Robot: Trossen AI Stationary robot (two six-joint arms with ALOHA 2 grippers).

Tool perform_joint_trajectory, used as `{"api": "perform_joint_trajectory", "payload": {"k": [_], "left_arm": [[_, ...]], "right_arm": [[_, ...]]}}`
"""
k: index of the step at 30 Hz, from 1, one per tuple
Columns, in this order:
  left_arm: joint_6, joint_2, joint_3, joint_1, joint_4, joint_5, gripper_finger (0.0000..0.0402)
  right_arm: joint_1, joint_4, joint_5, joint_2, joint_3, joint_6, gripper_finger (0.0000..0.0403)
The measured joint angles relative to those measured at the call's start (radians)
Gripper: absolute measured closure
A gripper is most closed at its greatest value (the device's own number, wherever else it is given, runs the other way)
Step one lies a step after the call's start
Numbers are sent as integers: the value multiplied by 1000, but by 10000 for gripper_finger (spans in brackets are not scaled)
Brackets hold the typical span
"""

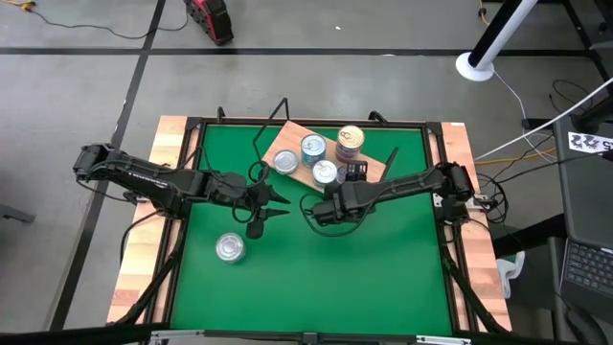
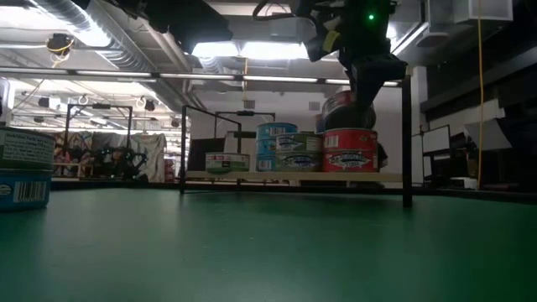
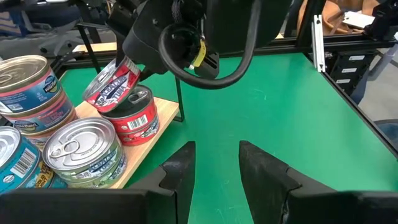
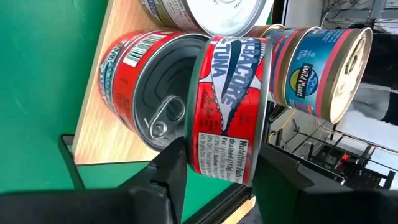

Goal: Stack canned seafood by type on shelf
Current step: Stack the red tuna can on top of the red tuna can on the shelf, then stack the light green tuna can on top of the light green tuna can on the shelf

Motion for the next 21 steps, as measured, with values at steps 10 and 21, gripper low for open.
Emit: {"api": "perform_joint_trajectory", "payload": {"k": [10,21], "left_arm": [[0,0,0,0,0,0,283],[0,0,0,0,0,0,283]], "right_arm": [[0,3,-37,0,-1,-1,185],[0,1,-144,0,-1,-45,162]]}}
